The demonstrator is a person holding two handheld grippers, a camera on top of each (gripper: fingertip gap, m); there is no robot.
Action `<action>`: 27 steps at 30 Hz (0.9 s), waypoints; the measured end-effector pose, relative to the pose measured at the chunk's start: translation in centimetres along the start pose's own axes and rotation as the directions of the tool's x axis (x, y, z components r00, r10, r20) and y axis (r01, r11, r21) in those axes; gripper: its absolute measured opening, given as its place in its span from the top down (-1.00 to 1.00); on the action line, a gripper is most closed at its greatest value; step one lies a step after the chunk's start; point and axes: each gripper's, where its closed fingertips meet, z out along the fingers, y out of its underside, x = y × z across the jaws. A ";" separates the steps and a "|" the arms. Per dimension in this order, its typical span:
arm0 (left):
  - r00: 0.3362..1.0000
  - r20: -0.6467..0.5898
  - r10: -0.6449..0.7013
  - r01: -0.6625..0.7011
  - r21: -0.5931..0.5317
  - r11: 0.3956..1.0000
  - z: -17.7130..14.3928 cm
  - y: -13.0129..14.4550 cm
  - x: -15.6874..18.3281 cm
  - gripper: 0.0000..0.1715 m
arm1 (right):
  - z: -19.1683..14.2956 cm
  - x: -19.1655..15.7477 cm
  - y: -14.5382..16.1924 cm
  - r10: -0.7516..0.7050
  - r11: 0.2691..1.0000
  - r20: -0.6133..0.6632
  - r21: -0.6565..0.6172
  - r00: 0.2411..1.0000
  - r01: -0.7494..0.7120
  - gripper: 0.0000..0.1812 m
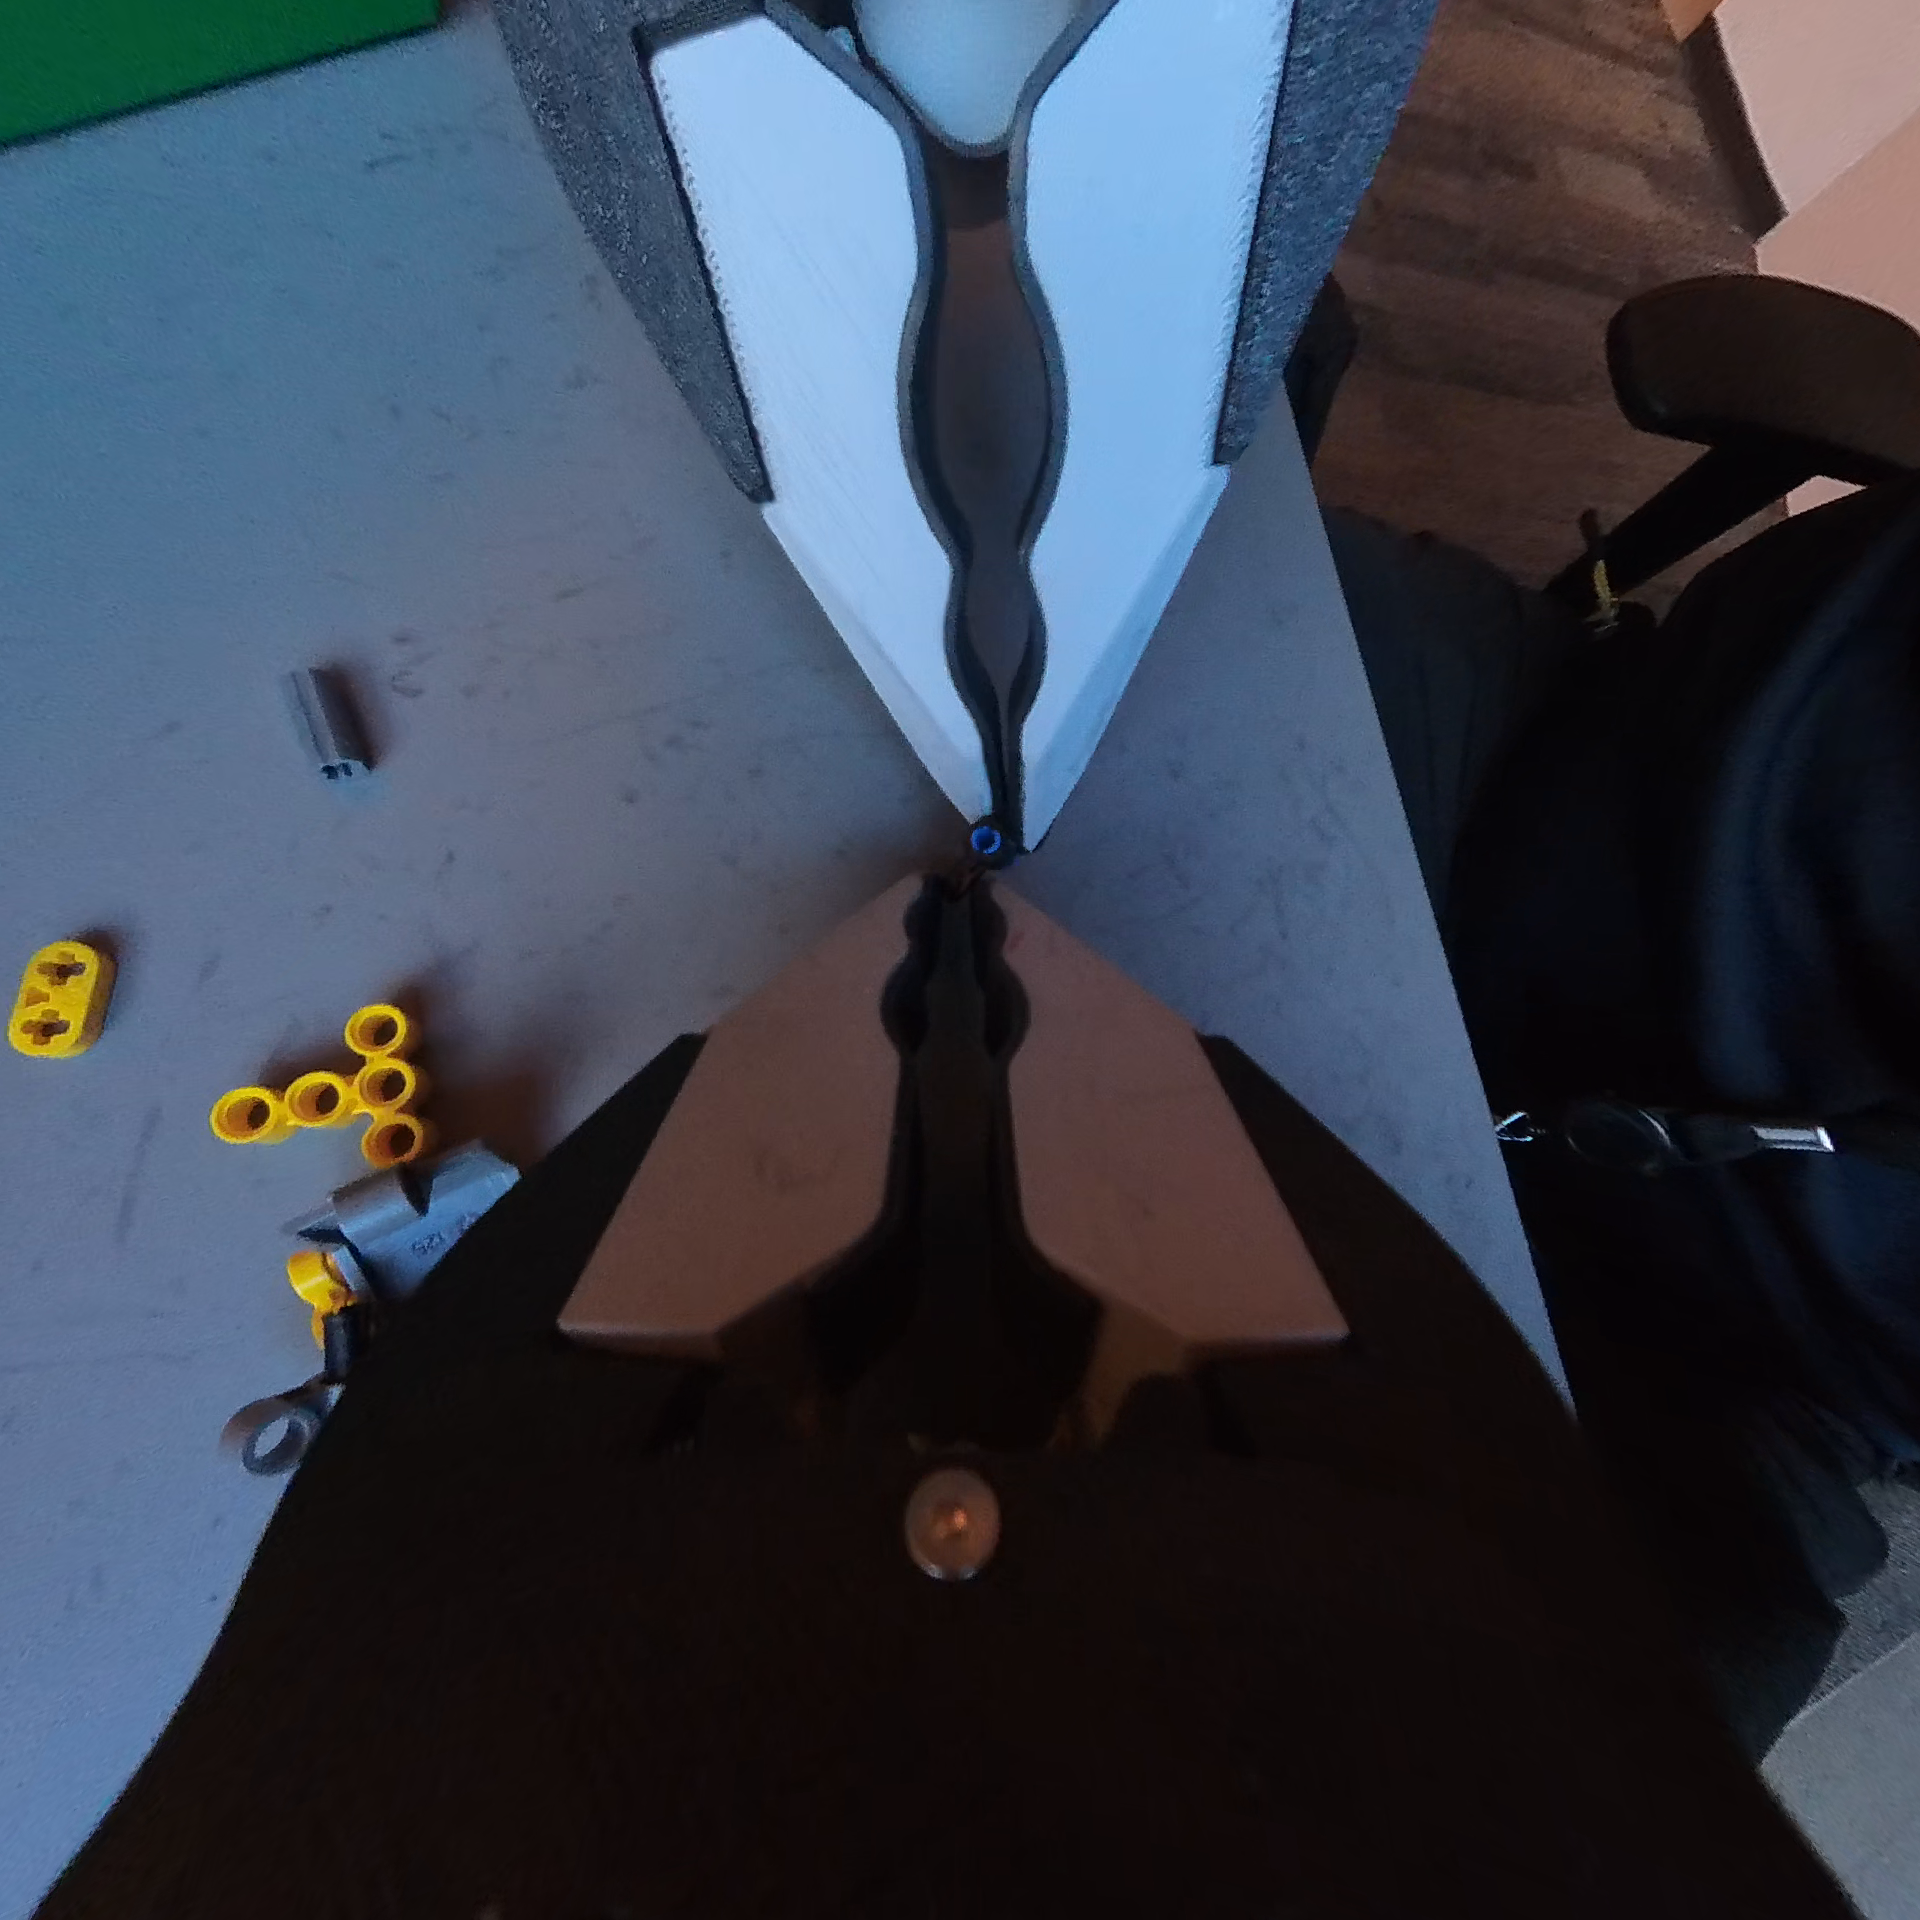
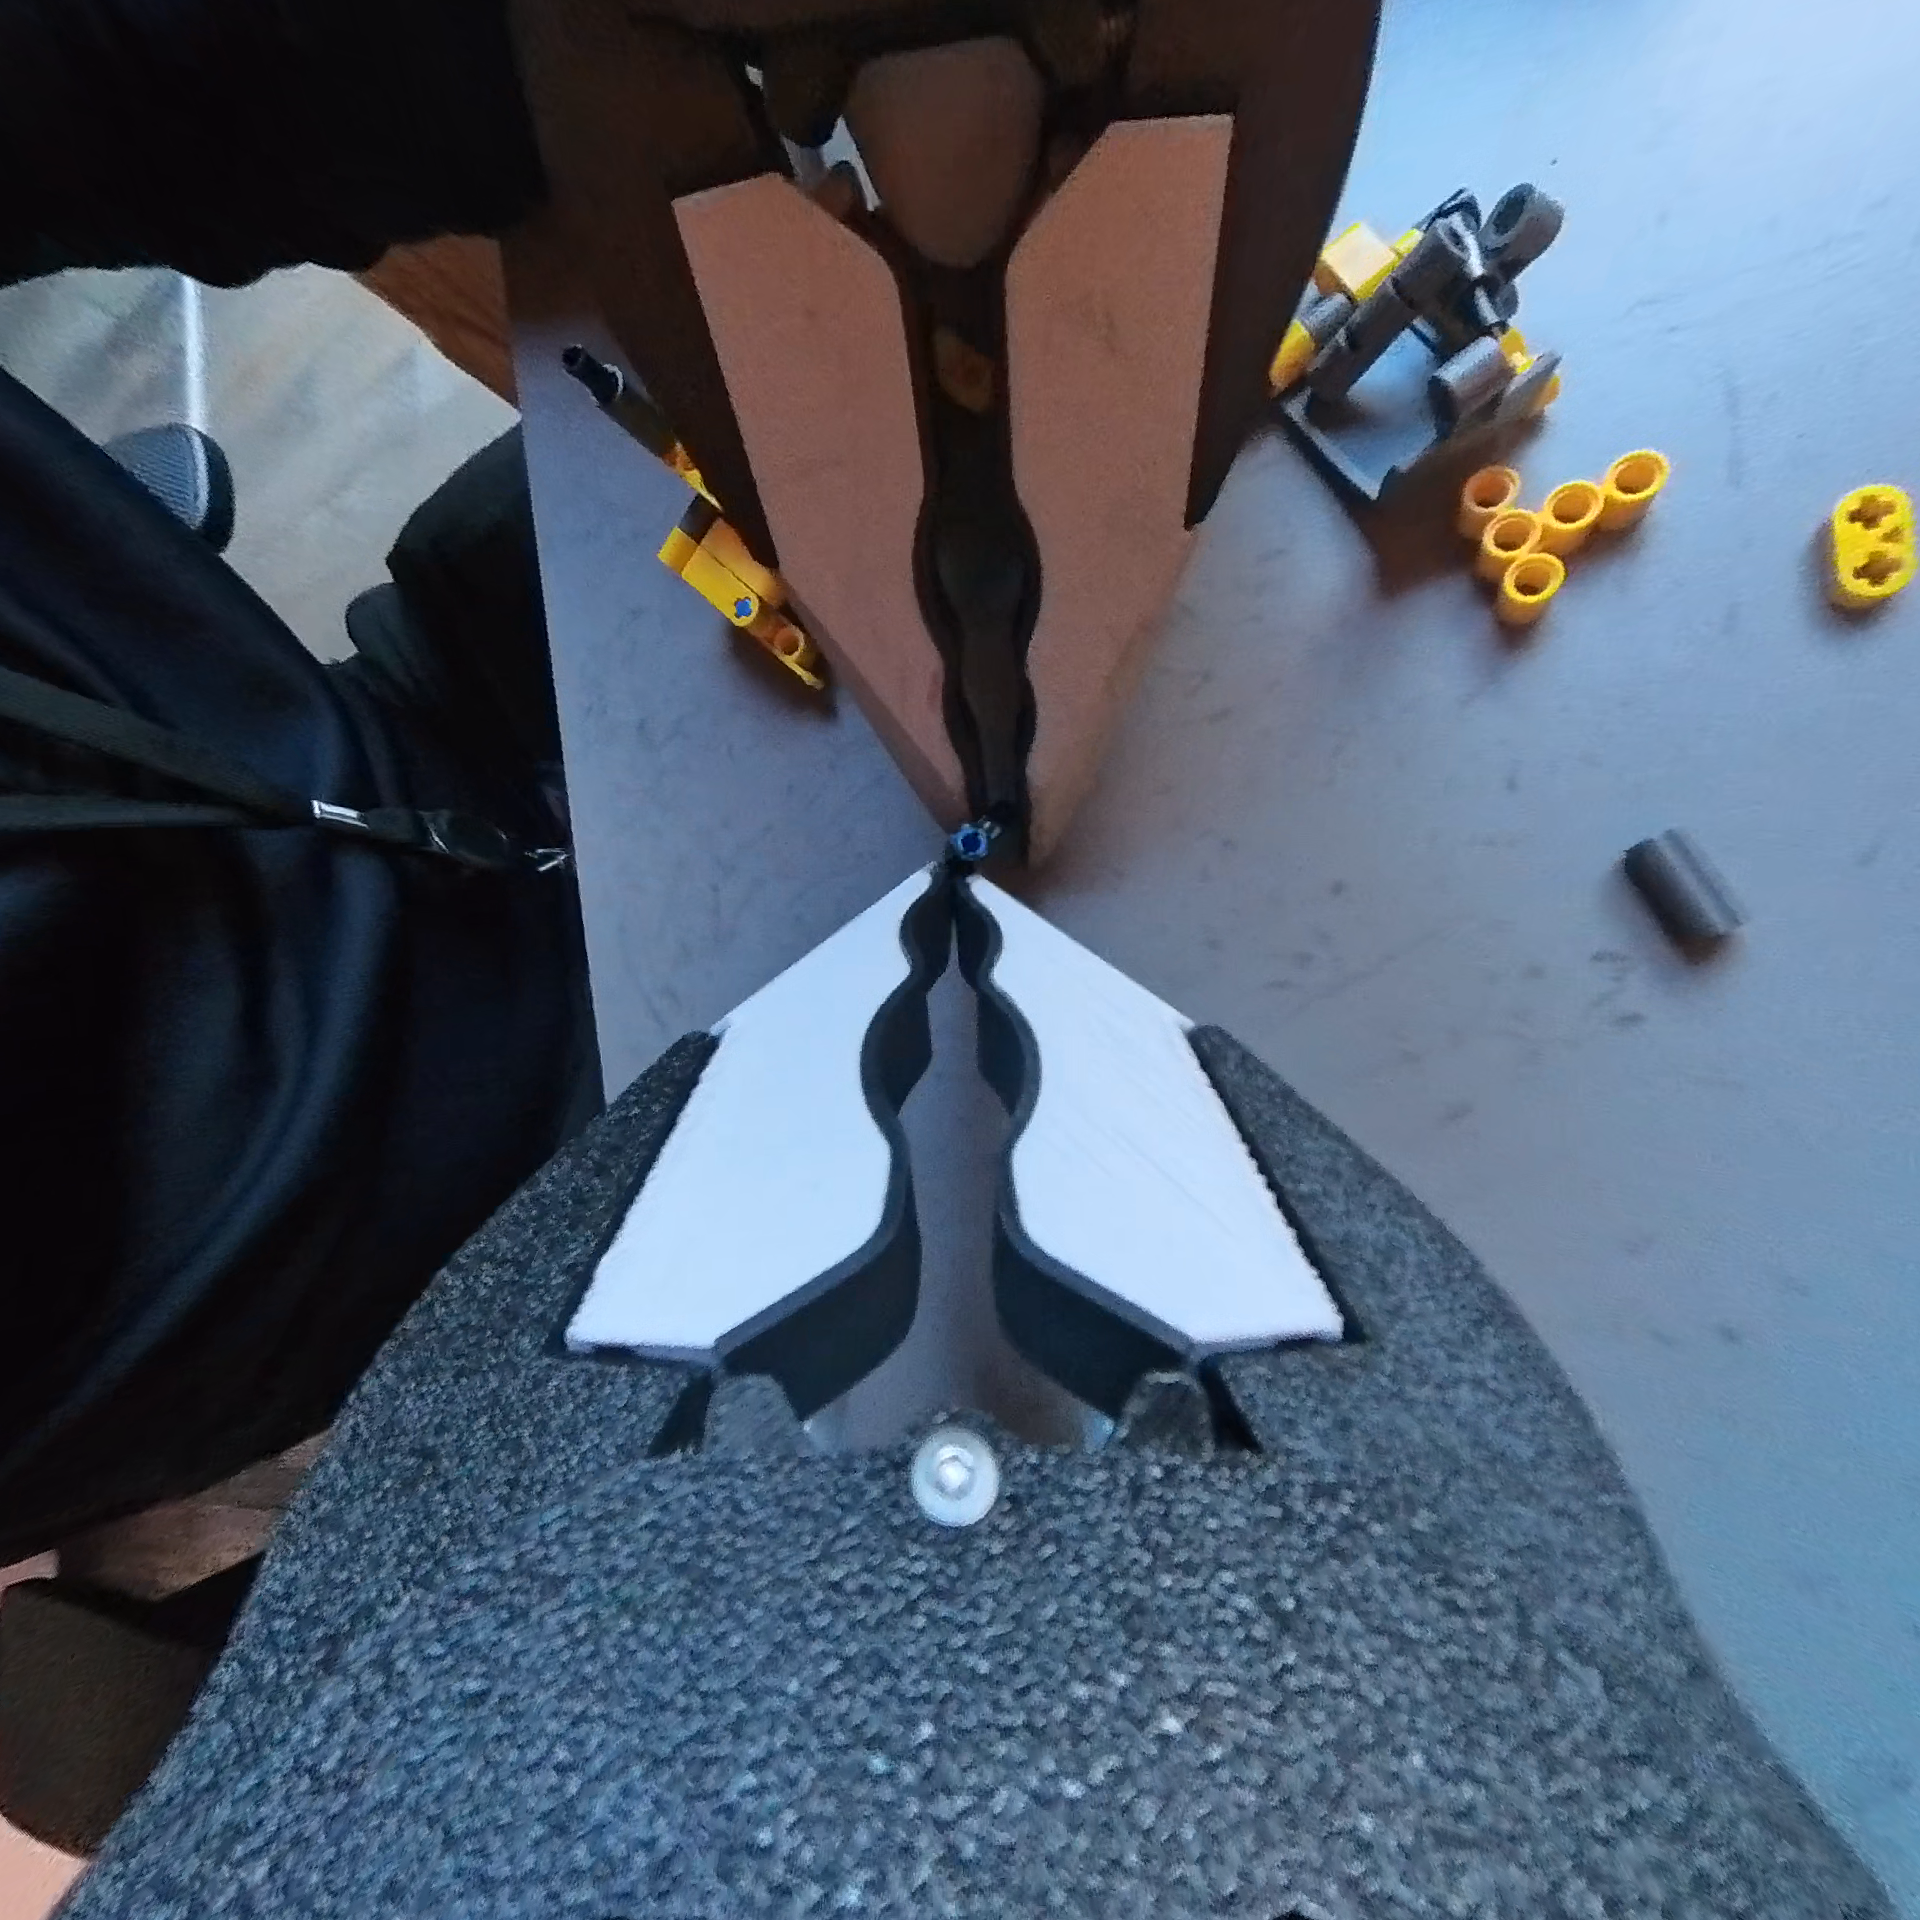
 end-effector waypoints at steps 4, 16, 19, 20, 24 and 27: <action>0.999 -0.049 -0.009 0.012 0.049 0.999 -0.4 -0.6 0.6 0.99 | 0.4 -0.1 0.4 -0.039 0.999 -0.023 -0.018 0.999 0.038 1.00; 0.974 -0.209 -0.093 0.082 -0.060 0.995 0.2 0.9 2.7 1.00 | 1.2 -1.7 1.4 -0.349 0.937 -0.182 -0.045 0.919 0.347 0.82; 0.972 -0.233 -0.042 0.024 -0.081 0.996 0.0 1.3 3.2 1.00 | 0.7 -2.6 0.6 -0.393 0.912 -0.178 0.050 0.902 0.407 0.86; 0.971 -0.235 -0.030 0.010 -0.084 0.996 0.1 1.3 3.2 1.00 | 0.6 -2.7 0.5 -0.400 0.906 -0.182 0.068 0.898 0.417 0.88; 0.974 -0.225 0.008 -0.029 -0.091 0.995 0.2 1.1 3.1 1.00 | 0.6 -1.8 0.5 -0.402 0.895 -0.243 0.099 0.883 0.435 0.97; 0.986 -0.163 0.038 -0.056 -0.105 0.993 0.2 1.0 2.6 1.00 | 0.2 -1.4 0.2 -0.409 0.882 -0.306 0.110 0.860 0.459 0.91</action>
